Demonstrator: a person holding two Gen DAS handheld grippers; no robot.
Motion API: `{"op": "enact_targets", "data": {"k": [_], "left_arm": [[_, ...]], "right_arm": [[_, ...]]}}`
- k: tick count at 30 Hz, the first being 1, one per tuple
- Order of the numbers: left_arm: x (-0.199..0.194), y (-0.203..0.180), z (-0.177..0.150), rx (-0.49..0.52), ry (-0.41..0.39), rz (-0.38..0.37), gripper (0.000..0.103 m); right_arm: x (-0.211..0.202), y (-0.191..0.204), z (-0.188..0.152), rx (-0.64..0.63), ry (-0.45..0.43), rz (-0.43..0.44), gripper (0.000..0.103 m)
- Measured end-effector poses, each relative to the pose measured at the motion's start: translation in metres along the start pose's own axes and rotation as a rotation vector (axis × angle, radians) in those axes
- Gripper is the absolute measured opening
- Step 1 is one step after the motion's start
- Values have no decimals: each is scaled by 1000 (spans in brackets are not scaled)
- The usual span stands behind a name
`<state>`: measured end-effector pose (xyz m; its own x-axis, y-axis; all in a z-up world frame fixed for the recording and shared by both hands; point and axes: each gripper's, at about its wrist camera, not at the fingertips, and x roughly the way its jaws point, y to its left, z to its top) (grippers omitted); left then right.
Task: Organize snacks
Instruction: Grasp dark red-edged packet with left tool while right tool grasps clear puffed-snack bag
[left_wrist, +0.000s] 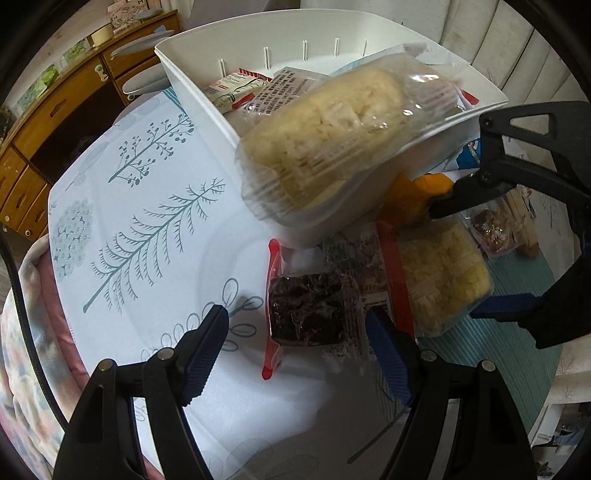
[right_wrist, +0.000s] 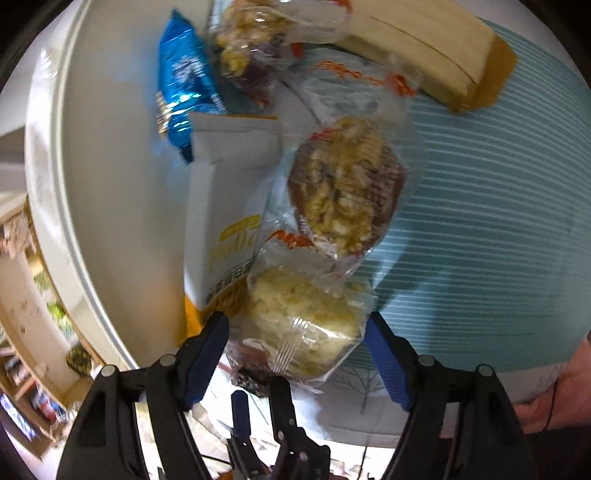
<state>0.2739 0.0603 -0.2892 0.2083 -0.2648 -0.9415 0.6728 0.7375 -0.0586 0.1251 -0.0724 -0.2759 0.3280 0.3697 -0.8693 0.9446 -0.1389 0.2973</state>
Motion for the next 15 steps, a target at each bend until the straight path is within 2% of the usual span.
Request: {"op": "enact_targets", "data": {"k": [2, 5, 7, 9, 15], "left_arm": [[2, 3, 2, -5, -4, -10, 74], [7, 8, 5, -9, -4, -25, 66], [9, 11, 5, -14, -3, -38, 57], [11, 12, 6, -20, 4, -56, 49], [15, 9, 5, -12, 4, -52, 44]], "right_arm": [[0, -1, 0, 20, -14, -12, 71], [3, -1, -2, 56, -32, -35, 68], [4, -3, -4, 90, -44, -43, 63], [4, -6, -4, 119, -54, -37, 62], [3, -5, -5, 117, -52, -36, 61]]}}
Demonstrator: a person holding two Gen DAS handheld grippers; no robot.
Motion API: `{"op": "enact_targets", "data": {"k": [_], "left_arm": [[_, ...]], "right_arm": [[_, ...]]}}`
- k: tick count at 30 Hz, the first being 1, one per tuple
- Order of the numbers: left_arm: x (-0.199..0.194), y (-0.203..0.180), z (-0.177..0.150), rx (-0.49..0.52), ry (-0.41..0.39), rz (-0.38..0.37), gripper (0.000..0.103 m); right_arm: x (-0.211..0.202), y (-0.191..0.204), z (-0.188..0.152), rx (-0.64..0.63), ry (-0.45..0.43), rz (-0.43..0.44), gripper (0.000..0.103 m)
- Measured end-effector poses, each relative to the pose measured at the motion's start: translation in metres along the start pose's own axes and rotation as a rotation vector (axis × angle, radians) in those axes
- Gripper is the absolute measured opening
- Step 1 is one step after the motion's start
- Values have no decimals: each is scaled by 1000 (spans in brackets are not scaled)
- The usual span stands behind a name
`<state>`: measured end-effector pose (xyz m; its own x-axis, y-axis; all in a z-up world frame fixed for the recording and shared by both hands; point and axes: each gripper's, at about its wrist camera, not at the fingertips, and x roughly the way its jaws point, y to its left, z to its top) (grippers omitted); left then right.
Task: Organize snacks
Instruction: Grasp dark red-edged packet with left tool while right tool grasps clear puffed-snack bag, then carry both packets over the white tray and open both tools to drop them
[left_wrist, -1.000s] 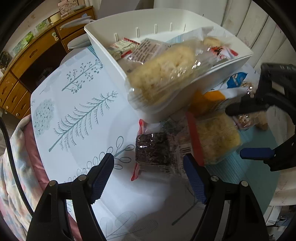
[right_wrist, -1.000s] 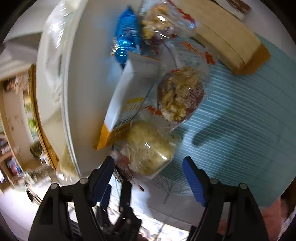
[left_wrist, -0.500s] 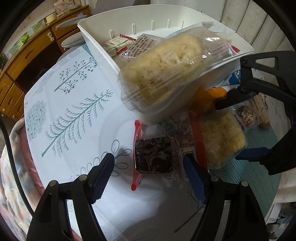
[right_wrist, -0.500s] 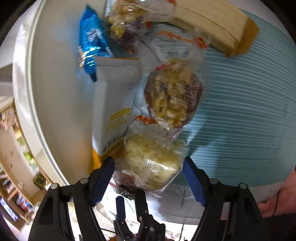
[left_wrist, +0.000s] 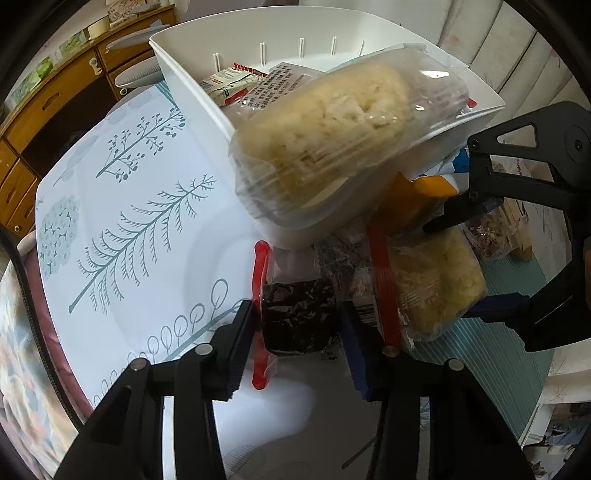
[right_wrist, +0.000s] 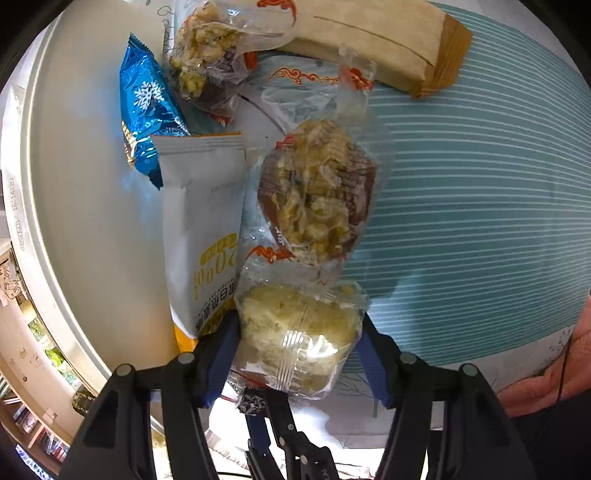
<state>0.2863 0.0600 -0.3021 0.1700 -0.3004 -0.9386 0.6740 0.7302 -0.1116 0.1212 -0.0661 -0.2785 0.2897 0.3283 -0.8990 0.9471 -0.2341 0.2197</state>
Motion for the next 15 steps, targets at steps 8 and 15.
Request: {"op": "enact_targets", "data": {"k": [8, 15], "left_arm": [[-5, 4, -8, 3, 38, 0, 42], [-10, 2, -24, 15, 84, 1, 42]], "right_arm": [[-9, -25, 6, 30, 31, 60, 59], [-22, -51, -6, -5, 72, 45, 59]]}}
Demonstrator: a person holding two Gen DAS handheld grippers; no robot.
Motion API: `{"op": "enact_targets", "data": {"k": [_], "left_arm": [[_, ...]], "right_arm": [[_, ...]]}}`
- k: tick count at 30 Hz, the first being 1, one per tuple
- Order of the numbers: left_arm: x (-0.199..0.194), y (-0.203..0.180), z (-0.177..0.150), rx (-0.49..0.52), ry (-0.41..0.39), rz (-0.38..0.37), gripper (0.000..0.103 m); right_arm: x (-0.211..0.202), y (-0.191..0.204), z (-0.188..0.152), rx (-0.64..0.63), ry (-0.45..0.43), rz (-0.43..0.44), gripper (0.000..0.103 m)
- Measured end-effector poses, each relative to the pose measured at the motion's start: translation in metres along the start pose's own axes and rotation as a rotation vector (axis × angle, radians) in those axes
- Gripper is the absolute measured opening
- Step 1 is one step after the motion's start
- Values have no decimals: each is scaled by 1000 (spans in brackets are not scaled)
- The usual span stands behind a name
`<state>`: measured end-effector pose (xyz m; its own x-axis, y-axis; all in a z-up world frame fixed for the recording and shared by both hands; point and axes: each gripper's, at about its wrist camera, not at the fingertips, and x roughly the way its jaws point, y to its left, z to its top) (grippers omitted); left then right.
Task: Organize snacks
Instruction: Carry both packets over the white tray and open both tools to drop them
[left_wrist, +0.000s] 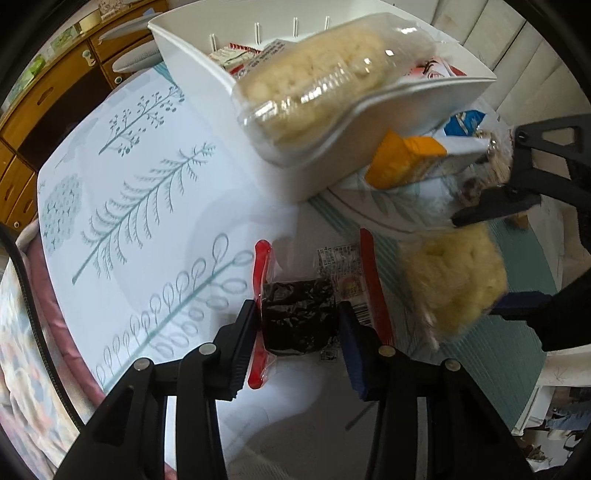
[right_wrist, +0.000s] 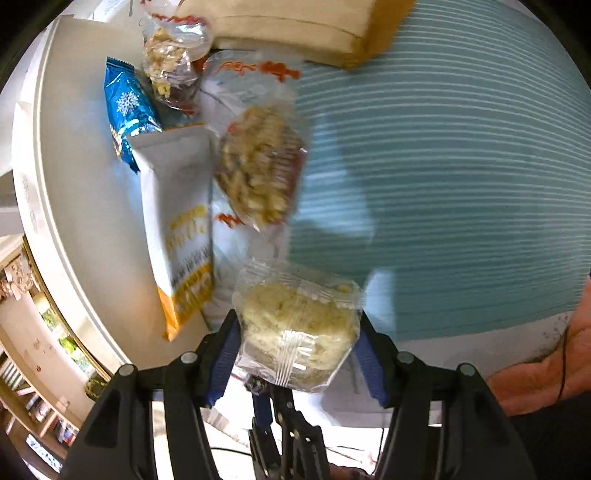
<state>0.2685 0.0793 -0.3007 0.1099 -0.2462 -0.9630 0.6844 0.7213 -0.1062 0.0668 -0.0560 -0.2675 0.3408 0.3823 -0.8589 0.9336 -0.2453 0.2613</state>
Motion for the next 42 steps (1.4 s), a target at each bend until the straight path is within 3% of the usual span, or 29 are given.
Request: {"op": "enact_targets", "data": {"k": [6, 18, 29, 42], "left_arm": [[-9, -2, -17, -33, 32, 19, 42], [-78, -22, -31, -80, -2, -90, 42], [-131, -61, 12, -144, -106, -73, 42], [-150, -53, 82, -320, -226, 11, 42]], "right_arm": [[-21, -19, -3, -51, 10, -11, 59], [-92, -2, 14, -223, -14, -40, 59], [-130, 52, 20, -425, 0, -15, 59], [-133, 148, 29, -604, 80, 18, 59]]}}
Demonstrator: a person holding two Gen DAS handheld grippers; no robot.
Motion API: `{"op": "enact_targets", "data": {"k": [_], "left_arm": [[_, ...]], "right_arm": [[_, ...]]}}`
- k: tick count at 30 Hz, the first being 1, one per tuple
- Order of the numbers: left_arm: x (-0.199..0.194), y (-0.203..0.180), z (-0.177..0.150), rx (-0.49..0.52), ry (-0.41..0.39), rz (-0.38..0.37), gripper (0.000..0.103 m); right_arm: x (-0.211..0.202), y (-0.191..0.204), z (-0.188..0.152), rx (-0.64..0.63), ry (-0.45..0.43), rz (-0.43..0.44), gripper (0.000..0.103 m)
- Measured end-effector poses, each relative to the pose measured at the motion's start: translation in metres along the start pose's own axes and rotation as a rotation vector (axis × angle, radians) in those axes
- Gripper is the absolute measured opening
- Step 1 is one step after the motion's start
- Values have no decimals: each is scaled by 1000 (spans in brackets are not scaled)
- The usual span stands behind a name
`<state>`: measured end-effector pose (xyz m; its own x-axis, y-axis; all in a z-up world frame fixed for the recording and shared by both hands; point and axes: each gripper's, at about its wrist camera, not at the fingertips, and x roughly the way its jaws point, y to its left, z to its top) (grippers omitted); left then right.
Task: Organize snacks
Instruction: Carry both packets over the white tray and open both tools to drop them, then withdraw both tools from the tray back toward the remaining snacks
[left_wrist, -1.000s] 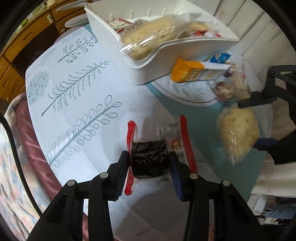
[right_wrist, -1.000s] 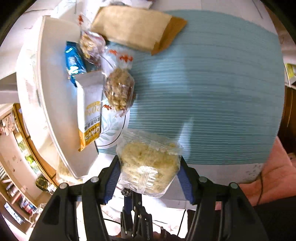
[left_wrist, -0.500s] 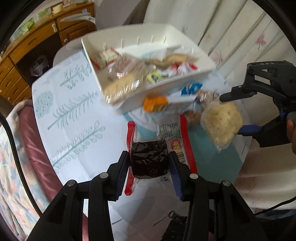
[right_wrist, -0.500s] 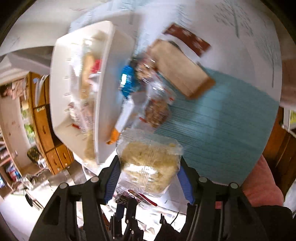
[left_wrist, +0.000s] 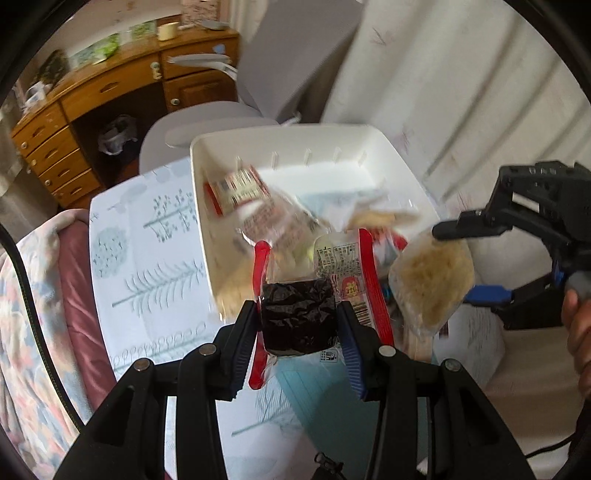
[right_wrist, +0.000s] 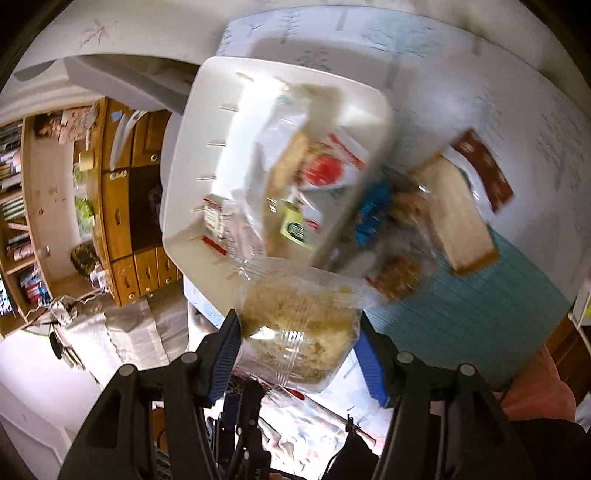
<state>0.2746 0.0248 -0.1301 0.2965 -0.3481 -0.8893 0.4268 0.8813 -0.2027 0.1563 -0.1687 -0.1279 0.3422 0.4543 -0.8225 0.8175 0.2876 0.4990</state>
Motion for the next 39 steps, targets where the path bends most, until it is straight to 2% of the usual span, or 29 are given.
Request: {"op": "enact_targets", "data": {"k": [8, 13, 16, 20, 24, 25, 28, 34, 39], "left_arm": [[26, 12, 40, -110, -31, 73, 42], [43, 19, 51, -151, -27, 111, 43], [51, 21, 52, -155, -21, 107, 43], [59, 23, 51, -167, -11, 108, 45], [58, 23, 51, -179, -15, 117, 55], [58, 23, 51, -179, -15, 119, 57], [55, 21, 50, -176, -2, 137, 67], [32, 14, 37, -185, -8, 160, 73], [6, 6, 18, -193, -35, 178, 73]], "right_arm": [[16, 48, 42, -198, -26, -22, 59], [30, 55, 68, -265, -85, 5, 60], [35, 55, 81, -280, -111, 24, 60], [43, 51, 94, -282, -104, 27, 60], [39, 49, 99, -291, -124, 45, 80], [37, 49, 99, -297, -133, 48, 82], [30, 46, 98, -297, -151, 49, 83], [14, 34, 94, -282, -161, 48, 85], [-4, 21, 83, -303, -179, 52, 86]]}}
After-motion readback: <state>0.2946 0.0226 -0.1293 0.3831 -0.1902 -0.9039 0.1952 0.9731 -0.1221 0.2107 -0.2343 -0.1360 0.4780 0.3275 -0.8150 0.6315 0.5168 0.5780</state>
